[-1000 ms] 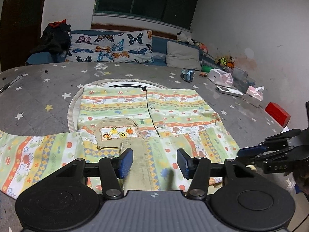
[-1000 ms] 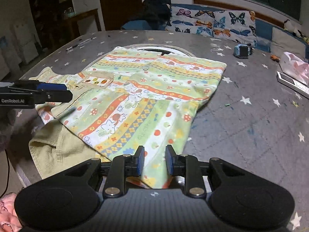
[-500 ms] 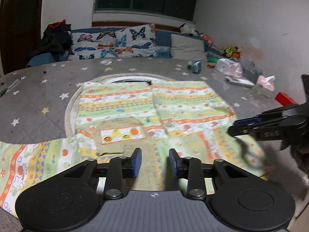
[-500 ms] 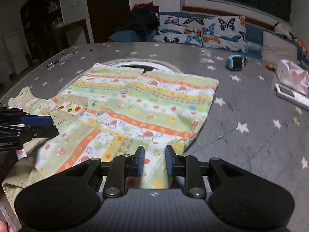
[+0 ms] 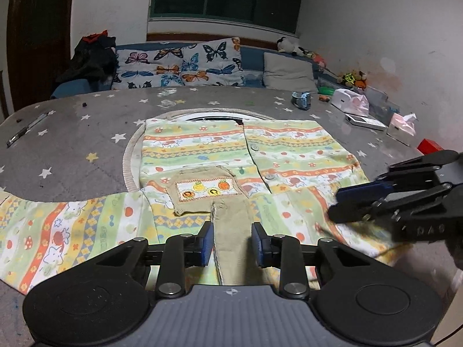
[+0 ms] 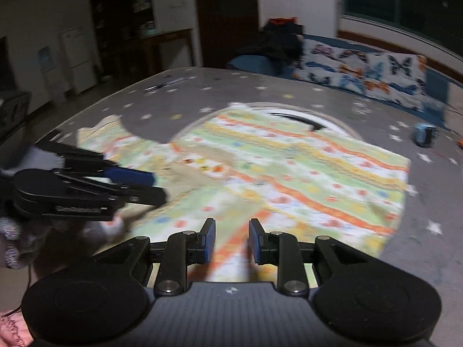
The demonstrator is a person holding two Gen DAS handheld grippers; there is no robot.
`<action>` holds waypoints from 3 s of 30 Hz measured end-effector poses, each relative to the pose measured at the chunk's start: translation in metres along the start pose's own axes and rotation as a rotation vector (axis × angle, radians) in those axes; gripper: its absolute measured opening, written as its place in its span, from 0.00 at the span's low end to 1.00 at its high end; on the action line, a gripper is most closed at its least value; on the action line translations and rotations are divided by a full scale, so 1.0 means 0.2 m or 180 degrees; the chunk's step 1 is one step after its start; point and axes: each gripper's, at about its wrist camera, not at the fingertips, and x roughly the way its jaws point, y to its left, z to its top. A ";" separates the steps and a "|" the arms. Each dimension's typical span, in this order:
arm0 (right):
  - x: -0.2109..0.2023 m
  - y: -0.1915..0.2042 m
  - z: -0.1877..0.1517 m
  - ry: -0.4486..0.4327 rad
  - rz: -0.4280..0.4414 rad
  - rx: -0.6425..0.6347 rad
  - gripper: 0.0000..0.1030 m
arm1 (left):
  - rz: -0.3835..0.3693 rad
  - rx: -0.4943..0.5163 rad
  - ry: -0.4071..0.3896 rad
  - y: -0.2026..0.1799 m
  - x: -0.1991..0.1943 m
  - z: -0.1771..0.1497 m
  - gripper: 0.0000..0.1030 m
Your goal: Fold clothes
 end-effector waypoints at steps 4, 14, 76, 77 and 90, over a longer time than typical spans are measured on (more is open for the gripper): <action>0.06 0.10 -0.02 0.0106 0.0038 -0.0175 0.24 | 0.0037 -0.0075 0.0045 0.03 -0.02 -0.03 0.30; 0.09 0.24 0.04 0.0016 0.0185 -0.0417 0.24 | 0.0534 -0.0572 -0.0185 0.31 -0.23 -0.03 0.37; -0.40 -0.30 -0.22 -0.0462 -0.0498 0.0895 0.25 | -0.1204 -0.0552 -0.0031 -0.37 -0.01 0.13 0.11; -0.40 -0.30 -0.22 -0.0457 -0.0491 0.0905 0.25 | -0.1203 -0.0517 -0.0004 -0.37 0.00 0.12 0.11; -0.12 -0.28 -0.14 -0.0197 -0.0338 0.0898 0.25 | -0.0590 -0.0684 -0.0099 0.01 -0.14 0.07 0.16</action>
